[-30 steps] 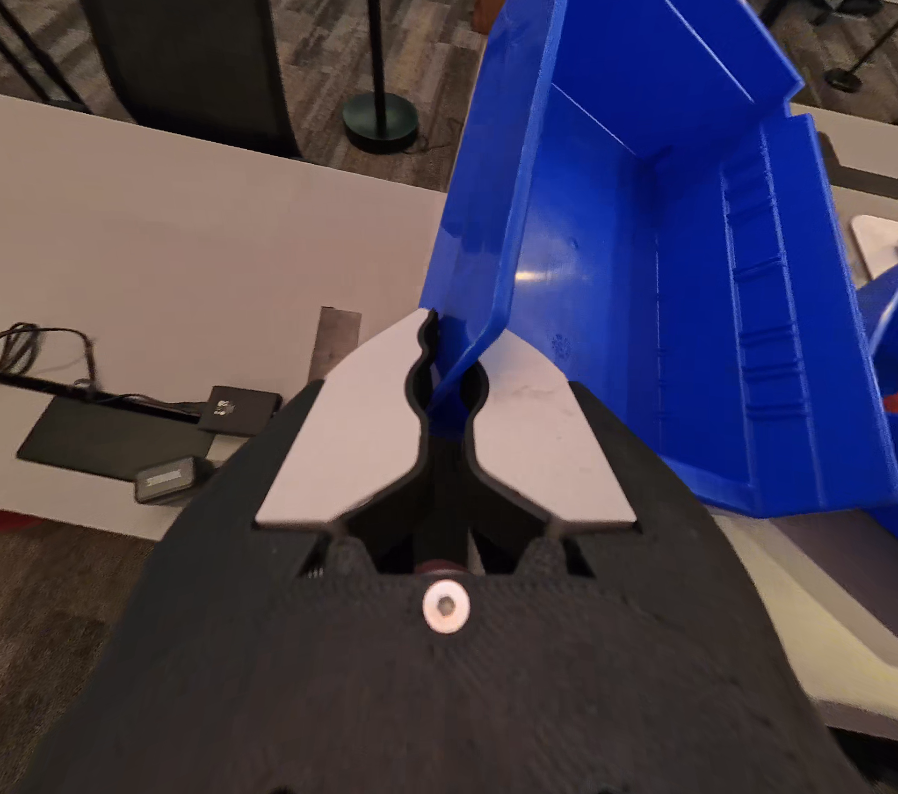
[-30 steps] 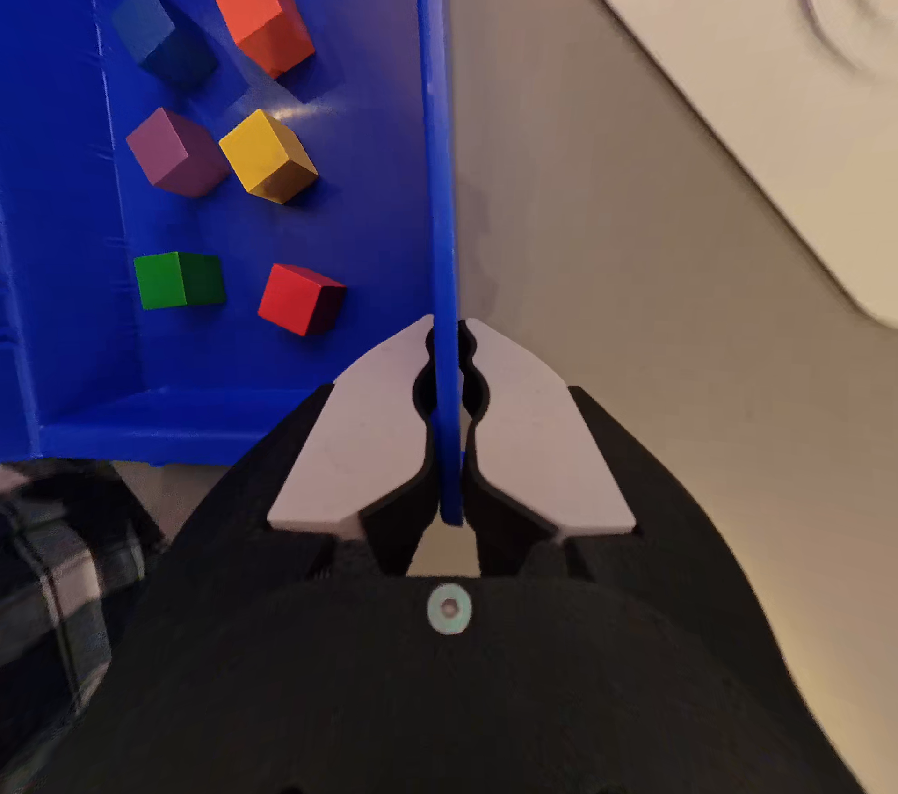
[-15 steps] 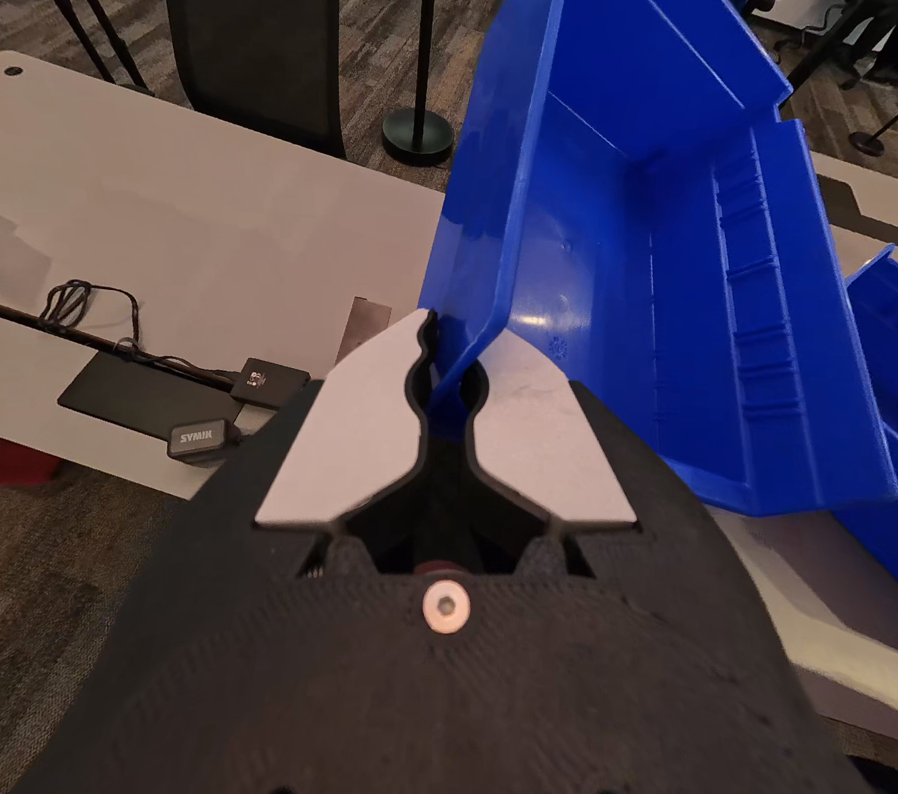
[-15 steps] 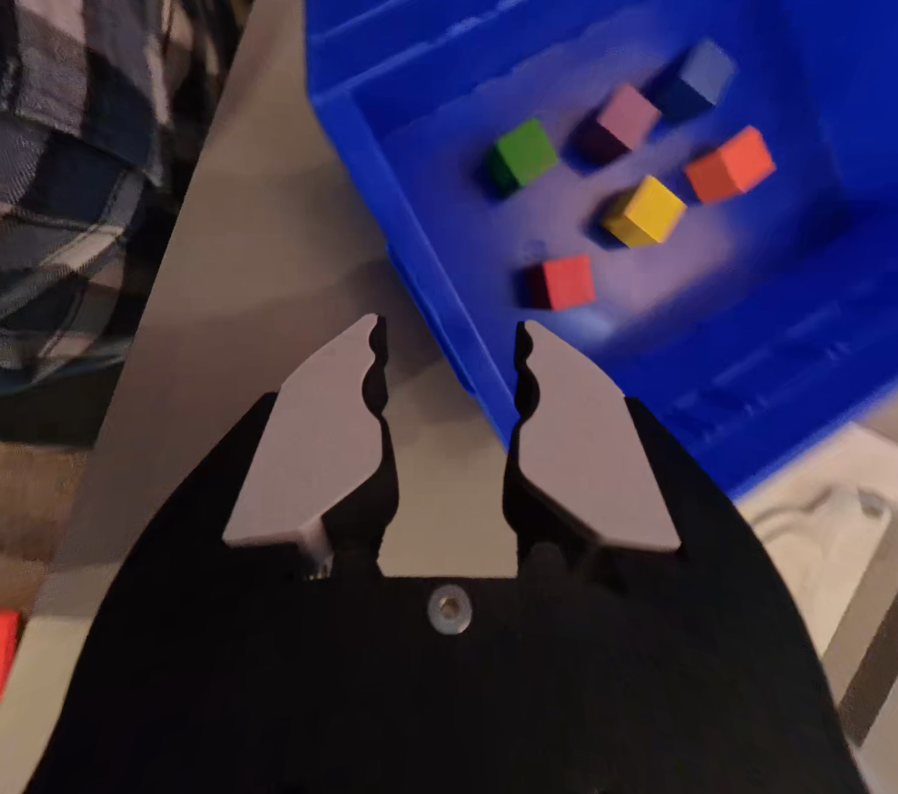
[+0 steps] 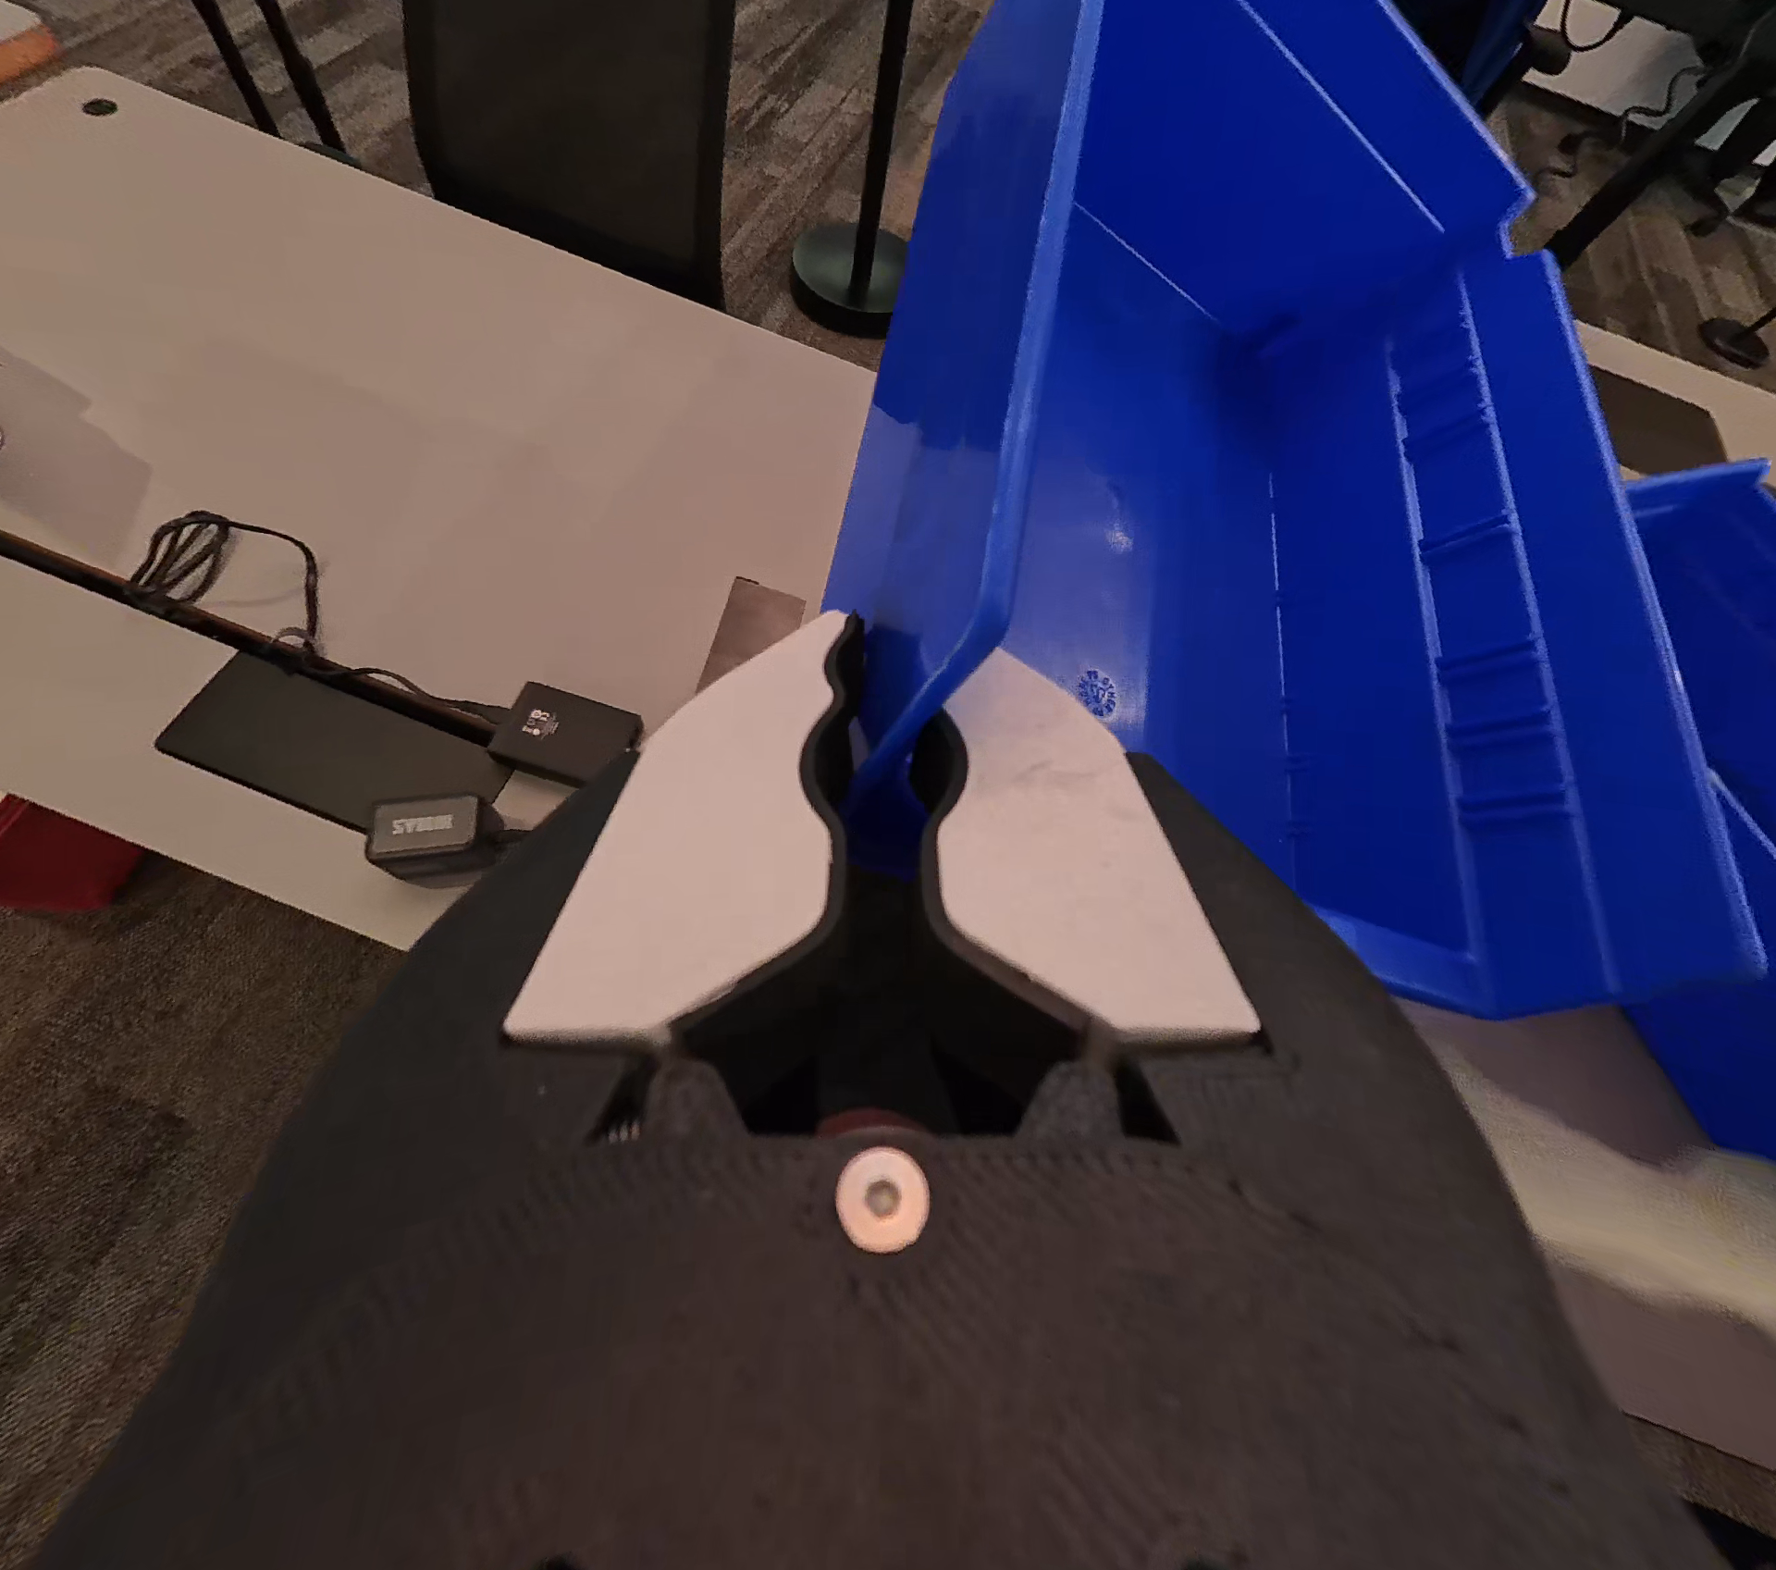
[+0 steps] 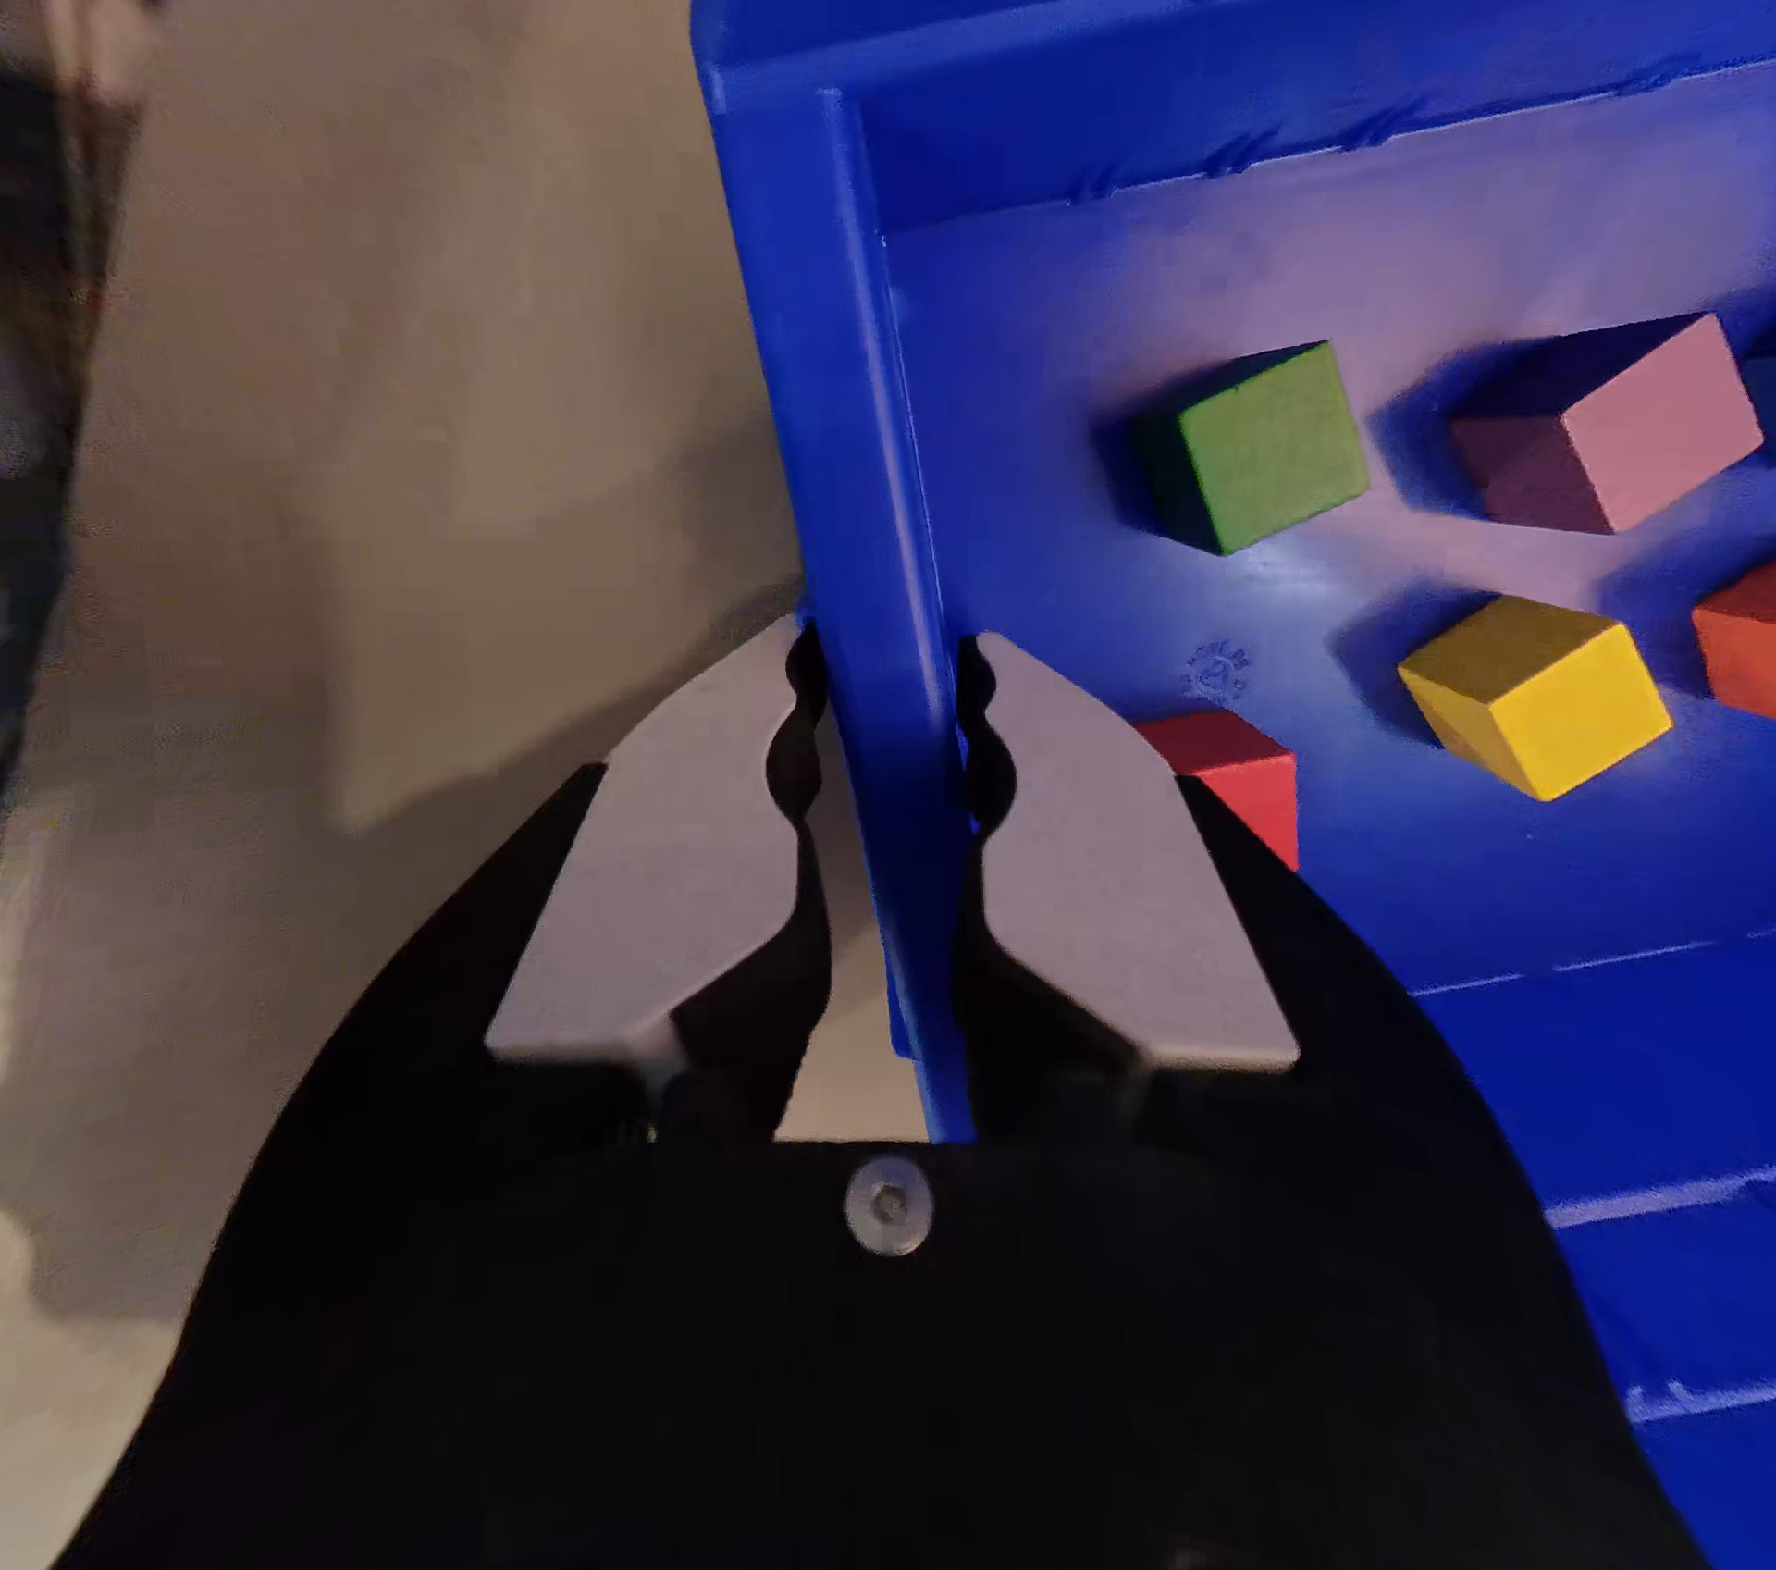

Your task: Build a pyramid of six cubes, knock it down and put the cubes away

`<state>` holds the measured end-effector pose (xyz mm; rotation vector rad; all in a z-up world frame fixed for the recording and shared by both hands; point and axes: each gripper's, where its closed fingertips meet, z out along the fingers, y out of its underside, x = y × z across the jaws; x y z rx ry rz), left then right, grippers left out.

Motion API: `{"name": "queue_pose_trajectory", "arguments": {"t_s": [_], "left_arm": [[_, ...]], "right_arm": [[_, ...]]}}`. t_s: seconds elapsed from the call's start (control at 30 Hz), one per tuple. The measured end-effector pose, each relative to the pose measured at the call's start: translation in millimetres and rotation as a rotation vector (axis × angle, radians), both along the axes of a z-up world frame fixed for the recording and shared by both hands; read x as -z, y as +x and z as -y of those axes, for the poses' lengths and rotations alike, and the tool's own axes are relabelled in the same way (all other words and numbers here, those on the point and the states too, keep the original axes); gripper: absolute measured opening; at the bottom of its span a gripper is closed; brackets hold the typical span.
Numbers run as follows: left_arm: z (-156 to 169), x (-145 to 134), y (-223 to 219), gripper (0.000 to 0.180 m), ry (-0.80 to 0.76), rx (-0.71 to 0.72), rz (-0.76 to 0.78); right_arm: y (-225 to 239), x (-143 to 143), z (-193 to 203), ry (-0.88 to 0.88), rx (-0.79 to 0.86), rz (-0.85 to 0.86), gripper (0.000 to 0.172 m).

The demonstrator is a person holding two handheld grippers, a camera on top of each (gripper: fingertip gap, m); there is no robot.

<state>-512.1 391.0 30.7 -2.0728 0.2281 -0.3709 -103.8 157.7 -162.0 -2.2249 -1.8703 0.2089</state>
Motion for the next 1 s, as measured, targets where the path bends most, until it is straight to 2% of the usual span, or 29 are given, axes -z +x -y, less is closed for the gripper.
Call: {"name": "queue_pose_trajectory", "arguments": {"t_s": [0.37, 0.5, 0.6, 0.63, 0.67, 0.77, 0.87, 1.0], "left_arm": [[5, -19, -27, 0.008, 0.021, -0.034, 0.020], [10, -21, -22, 0.009, 0.020, -0.006, 0.038], [14, -23, -14, 0.009, 0.021, 0.025, 0.046], [15, -25, -11, 0.009, 0.025, 0.035, 0.049], [17, -26, -8, 0.009, 0.027, 0.046, 0.053], [21, -32, 4, 0.009, 0.049, 0.084, 0.067], [26, -46, 22, 0.009, 0.093, 0.146, 0.068], [38, -71, 71, 0.008, 0.177, 0.290, 0.057]], "right_arm": [[-51, 1, -192, -0.002, 0.456, 0.014, 0.026], [-54, 1, -238, -0.003, 0.562, 0.013, 0.026], [-54, 0, -255, 0.012, 0.584, 0.015, 0.026], [-54, -3, -258, 0.041, 0.581, 0.013, 0.034], [-53, -9, -261, 0.091, 0.582, 0.004, 0.052], [-58, -52, -246, 0.215, 0.565, -0.107, 0.060], [-65, -105, -202, 0.221, 0.567, -0.384, 0.060], [-58, -179, -126, 0.111, 0.626, -0.883, 0.066]]}}
